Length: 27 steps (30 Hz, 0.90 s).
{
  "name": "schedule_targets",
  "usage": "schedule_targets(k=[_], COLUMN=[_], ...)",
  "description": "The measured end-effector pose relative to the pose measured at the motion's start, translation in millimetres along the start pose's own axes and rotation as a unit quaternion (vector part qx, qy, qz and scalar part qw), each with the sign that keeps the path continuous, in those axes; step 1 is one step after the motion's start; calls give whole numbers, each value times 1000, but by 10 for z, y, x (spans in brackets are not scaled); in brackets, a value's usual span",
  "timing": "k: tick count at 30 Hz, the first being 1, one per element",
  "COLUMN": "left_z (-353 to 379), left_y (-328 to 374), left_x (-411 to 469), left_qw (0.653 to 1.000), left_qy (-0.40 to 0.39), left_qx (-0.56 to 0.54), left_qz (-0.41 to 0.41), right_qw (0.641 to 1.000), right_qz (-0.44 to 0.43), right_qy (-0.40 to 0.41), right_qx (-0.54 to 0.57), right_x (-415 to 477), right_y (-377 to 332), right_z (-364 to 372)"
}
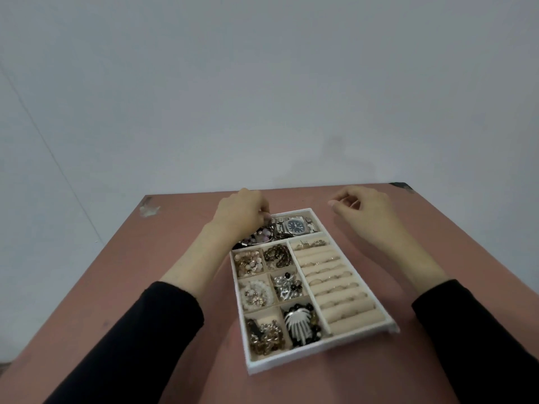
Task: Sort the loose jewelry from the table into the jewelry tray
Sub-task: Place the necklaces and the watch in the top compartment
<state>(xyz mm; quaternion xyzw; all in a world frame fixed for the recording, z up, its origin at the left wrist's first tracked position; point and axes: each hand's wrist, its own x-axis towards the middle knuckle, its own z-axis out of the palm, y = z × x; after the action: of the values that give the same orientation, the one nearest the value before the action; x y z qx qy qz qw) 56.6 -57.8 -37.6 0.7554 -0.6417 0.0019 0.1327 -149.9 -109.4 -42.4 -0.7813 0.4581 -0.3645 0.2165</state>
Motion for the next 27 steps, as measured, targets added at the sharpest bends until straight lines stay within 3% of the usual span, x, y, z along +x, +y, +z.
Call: schedule_targets(k=[8,12,20,27], left_z=[-115,-149,-113,25], left_y=[-342,-283,-247,-260], left_x=[-342,-589,-975,-1022], left_qw=[990,983,963,962], left_qy=[33,21,-2,71], left_qx=[-8,-52,-223,-208], left_qz=[-139,-173,-150,-161], right_qw=[995,992,981,982], right_qz=[66,122,140,131], right_qy=[39,-37,-92,-85], right_qx=[58,0,97,105], right_x=[-112,-212,-387,-402], right_y=[100,209,258,277], right_z=[-71,-109,-176,-162])
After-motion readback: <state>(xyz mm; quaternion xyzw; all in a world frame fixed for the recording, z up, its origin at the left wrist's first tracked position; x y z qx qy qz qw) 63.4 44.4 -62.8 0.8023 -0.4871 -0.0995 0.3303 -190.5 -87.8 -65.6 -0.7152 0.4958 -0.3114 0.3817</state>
